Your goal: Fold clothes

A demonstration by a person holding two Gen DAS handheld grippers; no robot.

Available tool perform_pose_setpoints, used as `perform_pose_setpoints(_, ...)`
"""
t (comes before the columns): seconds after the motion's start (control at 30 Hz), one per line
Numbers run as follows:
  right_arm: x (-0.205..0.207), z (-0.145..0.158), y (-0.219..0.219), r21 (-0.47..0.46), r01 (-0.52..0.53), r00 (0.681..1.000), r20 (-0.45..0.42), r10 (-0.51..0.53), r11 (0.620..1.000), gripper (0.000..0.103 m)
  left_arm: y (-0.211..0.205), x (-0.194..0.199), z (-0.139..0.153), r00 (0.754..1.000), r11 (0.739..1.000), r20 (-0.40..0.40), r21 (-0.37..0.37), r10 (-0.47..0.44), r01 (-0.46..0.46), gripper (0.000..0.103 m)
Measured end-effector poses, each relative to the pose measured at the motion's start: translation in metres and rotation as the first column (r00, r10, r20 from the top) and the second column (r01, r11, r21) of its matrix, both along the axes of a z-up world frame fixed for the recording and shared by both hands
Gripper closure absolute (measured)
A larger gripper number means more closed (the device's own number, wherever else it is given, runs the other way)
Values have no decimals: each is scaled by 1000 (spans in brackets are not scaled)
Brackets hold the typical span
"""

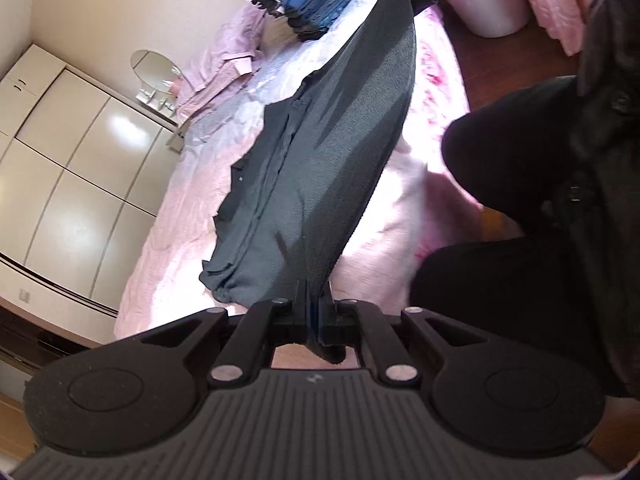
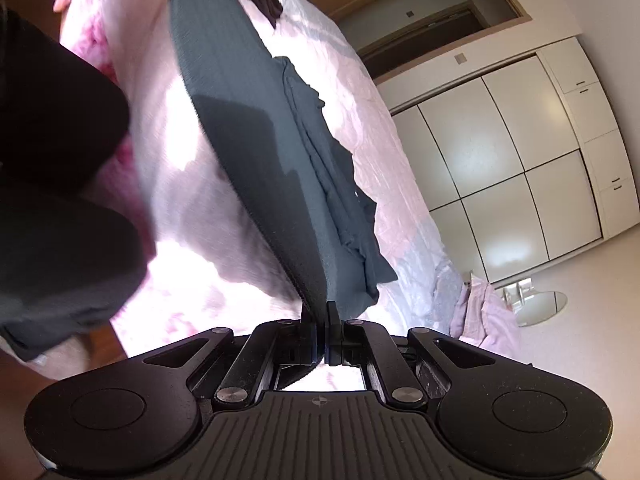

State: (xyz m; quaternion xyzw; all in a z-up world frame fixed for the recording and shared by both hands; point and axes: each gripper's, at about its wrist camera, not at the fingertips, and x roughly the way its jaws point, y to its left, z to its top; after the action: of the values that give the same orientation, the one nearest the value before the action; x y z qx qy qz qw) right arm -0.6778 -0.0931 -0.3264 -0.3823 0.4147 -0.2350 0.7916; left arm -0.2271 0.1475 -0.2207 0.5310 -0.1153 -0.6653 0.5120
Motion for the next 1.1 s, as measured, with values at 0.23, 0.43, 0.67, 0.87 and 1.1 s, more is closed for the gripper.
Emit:
perform_pose_setpoints(0.23, -16, -3, 65, 54, 21, 1000, -1, -21, 998, 102, 46, -5, -4, 998, 996, -44, 81, -37, 40, 101)
perform_pose_setpoints(0.43, -11, 15, 66, 38, 19, 1000, -11, -19, 999, 102, 56, -5, 5, 998, 999, -63, 51, -14, 17, 101)
perform_pose_setpoints(0.67, 10, 46, 36, -34, -4, 999, -34, 3, 999, 102, -13, 26, 49, 998, 997, -49, -72, 36, -39, 101)
perform_pose_setpoints(0.87, 66, 71, -54, -76, -26, 997, -70, 20, 997, 102, -133, 71, 68, 996, 992, -30, -94, 81, -84, 101)
perform_pose_setpoints(1.1, 163, 68, -216, -9, -21, 994, -112, 19, 1000, 102, -293, 136, 49, 991, 990, -34, -35, 133, -134, 100)
